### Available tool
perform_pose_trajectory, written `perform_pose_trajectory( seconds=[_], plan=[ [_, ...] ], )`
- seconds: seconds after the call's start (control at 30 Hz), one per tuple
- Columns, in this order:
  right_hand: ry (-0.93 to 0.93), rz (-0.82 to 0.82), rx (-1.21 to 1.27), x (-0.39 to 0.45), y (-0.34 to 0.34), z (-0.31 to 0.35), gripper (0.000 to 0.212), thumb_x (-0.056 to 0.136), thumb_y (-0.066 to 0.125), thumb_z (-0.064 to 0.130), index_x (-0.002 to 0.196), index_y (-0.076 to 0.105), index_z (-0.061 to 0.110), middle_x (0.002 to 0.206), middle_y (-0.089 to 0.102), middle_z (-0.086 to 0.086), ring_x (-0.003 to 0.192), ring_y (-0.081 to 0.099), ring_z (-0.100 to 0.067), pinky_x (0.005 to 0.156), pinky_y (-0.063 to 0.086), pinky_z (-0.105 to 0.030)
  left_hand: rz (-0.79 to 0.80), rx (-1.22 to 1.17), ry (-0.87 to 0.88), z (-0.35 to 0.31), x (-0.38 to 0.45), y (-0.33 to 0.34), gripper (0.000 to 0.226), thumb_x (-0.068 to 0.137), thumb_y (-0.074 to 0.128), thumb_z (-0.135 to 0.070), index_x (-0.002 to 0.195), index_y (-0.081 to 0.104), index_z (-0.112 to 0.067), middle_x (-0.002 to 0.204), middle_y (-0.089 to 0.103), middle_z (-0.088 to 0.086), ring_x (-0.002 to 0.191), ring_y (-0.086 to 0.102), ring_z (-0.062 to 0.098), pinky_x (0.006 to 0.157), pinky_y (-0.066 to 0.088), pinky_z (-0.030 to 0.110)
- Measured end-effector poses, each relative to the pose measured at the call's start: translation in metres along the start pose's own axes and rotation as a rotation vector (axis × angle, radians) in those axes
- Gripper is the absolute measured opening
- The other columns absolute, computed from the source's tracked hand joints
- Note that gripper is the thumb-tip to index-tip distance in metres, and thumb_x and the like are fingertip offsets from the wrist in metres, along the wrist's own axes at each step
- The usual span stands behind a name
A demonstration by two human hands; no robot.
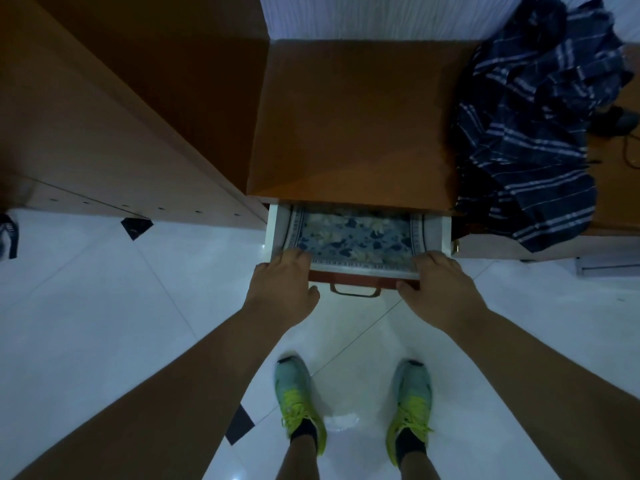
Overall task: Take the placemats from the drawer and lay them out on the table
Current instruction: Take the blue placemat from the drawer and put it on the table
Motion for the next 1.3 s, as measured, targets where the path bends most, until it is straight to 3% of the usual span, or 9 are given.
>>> perform_pose_trajectory(
  seconds=[0.3, 0.4, 0.63, 0.77, 0.9, 0.97, 1.1, 1.2, 1.3],
  plan=[
    [-0.021, 0.058, -0.134, -0.023, 0.029, -0.008, 0.049, 0.097, 0.048, 0.048, 0.135, 0.057, 0.019, 0.136, 0.058, -0.004, 0.12, 0.055, -0.028, 0.106, 0.04, -0.038, -0.02, 0.023, 0.001, 0.015, -0.019, 0.034, 0.036, 0.096, 0.057, -0.029, 0.131, 0.061, -0.021, 0.131, 0.065, 0.002, 0.12, 0.061, 0.026, 0.101, 0.045, 0.04],
    [-0.004, 0.069, -0.149, -0.022, 0.028, -0.006, 0.05, 0.096, 0.045, 0.051, 0.137, 0.055, 0.022, 0.137, 0.057, -0.001, 0.121, 0.055, -0.026, 0.105, 0.041, -0.037, -0.004, 0.014, -0.005, 0.012, -0.014, 0.027, 0.043, 0.097, 0.051, -0.047, 0.133, 0.06, -0.024, 0.131, 0.064, 0.0, 0.12, 0.06, 0.023, 0.099, 0.045, 0.037],
    [0.103, 0.174, -0.233, 0.0, 0.015, 0.011, 0.051, 0.096, 0.034, 0.052, 0.142, 0.042, 0.033, 0.143, 0.047, 0.008, 0.13, 0.046, -0.014, 0.108, 0.027, -0.051, 0.385, 0.116, -0.205, 0.01, 0.026, 0.019, 0.071, 0.093, 0.011, -0.066, 0.148, 0.037, -0.03, 0.147, 0.044, 0.003, 0.131, 0.047, 0.025, 0.1, 0.029, 0.061],
    [0.282, 0.291, 0.156, 0.015, 0.017, 0.01, 0.049, 0.089, 0.042, 0.05, 0.13, 0.052, 0.026, 0.135, 0.051, 0.0, 0.125, 0.047, -0.023, 0.097, 0.036, -0.043, 0.384, -0.219, -0.347, 0.006, 0.037, 0.021, 0.048, 0.095, 0.033, -0.05, 0.133, 0.054, -0.03, 0.132, 0.055, -0.004, 0.122, 0.048, 0.023, 0.098, 0.035, 0.052],
    [0.415, 0.178, 0.649, 0.021, 0.015, 0.004, 0.054, 0.074, 0.058, 0.05, 0.114, 0.064, 0.015, 0.12, 0.063, -0.01, 0.103, 0.063, -0.025, 0.078, 0.049, -0.028, 0.082, -0.834, -0.569, 0.002, 0.039, 0.01, 0.016, 0.089, 0.06, -0.026, 0.094, 0.072, -0.016, 0.1, 0.069, 0.004, 0.099, 0.066, 0.028, 0.093, 0.056, 0.044],
    [0.443, 0.132, 0.763, 0.02, 0.01, 0.003, 0.039, 0.083, 0.062, 0.036, 0.115, 0.066, 0.013, 0.111, 0.065, -0.008, 0.094, 0.063, -0.02, 0.071, 0.049, -0.027, -0.064, -1.07, -0.675, 0.004, 0.038, 0.007, 0.021, 0.088, 0.064, -0.014, 0.105, 0.076, -0.014, 0.108, 0.073, 0.008, 0.096, 0.068, 0.027, 0.091, 0.059, 0.039],
    [0.413, 0.106, 0.767, 0.018, 0.009, 0.002, 0.011, 0.089, 0.061, 0.027, 0.095, 0.065, 0.02, 0.099, 0.062, -0.003, 0.091, 0.061, -0.02, 0.068, 0.048, -0.028, -0.122, -1.146, -0.719, 0.01, 0.046, 0.003, 0.037, 0.088, 0.064, -0.019, 0.124, 0.071, -0.019, 0.115, 0.072, 0.009, 0.089, 0.068, 0.024, 0.087, 0.06, 0.036],
    [0.359, 0.103, 0.743, 0.015, 0.013, 0.001, 0.038, 0.088, 0.063, 0.031, 0.122, 0.065, 0.016, 0.122, 0.062, -0.005, 0.105, 0.062, -0.02, 0.087, 0.053, -0.031, 0.016, -1.135, -0.609, -0.002, 0.052, -0.006, 0.035, 0.096, 0.064, -0.021, 0.13, 0.065, -0.017, 0.115, 0.069, 0.016, 0.082, 0.064, 0.025, 0.077, 0.056, 0.033],
    [0.333, 0.082, 0.749, 0.008, 0.009, 0.004, 0.035, 0.093, 0.062, 0.026, 0.127, 0.063, 0.017, 0.124, 0.056, -0.003, 0.1, 0.06, -0.016, 0.07, 0.047, -0.019, 0.166, -1.067, -0.587, -0.011, 0.048, -0.009, 0.014, 0.101, 0.053, -0.013, 0.106, 0.065, -0.018, 0.114, 0.069, 0.019, 0.085, 0.068, 0.028, 0.079, 0.061, 0.038]
  ],
)
Point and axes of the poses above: each hand's wrist, its own x-axis towards the middle knuckle, its own y-axis out of the palm, z = x × y, the point moved 1 cm from there along x, towards the middle knuckle
